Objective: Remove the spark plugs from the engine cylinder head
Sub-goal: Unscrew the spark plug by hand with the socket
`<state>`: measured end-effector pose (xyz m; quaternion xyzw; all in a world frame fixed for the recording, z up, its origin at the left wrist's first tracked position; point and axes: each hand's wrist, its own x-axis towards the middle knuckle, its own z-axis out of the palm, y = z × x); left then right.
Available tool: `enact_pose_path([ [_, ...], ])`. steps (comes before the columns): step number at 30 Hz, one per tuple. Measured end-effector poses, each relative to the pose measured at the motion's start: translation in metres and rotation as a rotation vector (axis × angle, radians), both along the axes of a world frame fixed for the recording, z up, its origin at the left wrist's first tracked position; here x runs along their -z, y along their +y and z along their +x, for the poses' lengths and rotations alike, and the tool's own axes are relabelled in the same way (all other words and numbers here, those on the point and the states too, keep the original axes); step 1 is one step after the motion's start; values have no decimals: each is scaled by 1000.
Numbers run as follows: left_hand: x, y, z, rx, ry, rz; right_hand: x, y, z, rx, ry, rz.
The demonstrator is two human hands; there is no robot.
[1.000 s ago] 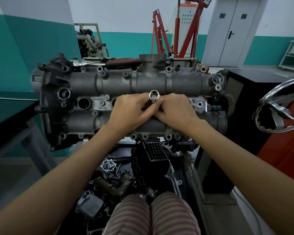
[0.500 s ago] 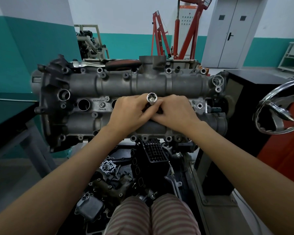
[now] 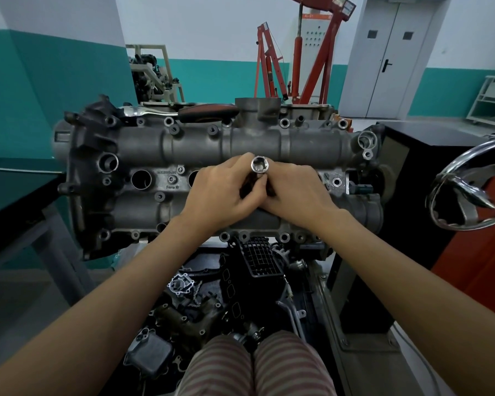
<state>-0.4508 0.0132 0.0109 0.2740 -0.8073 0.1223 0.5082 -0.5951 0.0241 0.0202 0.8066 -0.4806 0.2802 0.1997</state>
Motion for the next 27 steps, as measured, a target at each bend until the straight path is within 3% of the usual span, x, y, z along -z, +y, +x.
enact_pose_path([
  [13,2,-5,1,-1,20,-20,1,-1,-1,57,75,10],
  [27,0,-4,1,-29,2,-19,0,-1,-1,40,5,10],
])
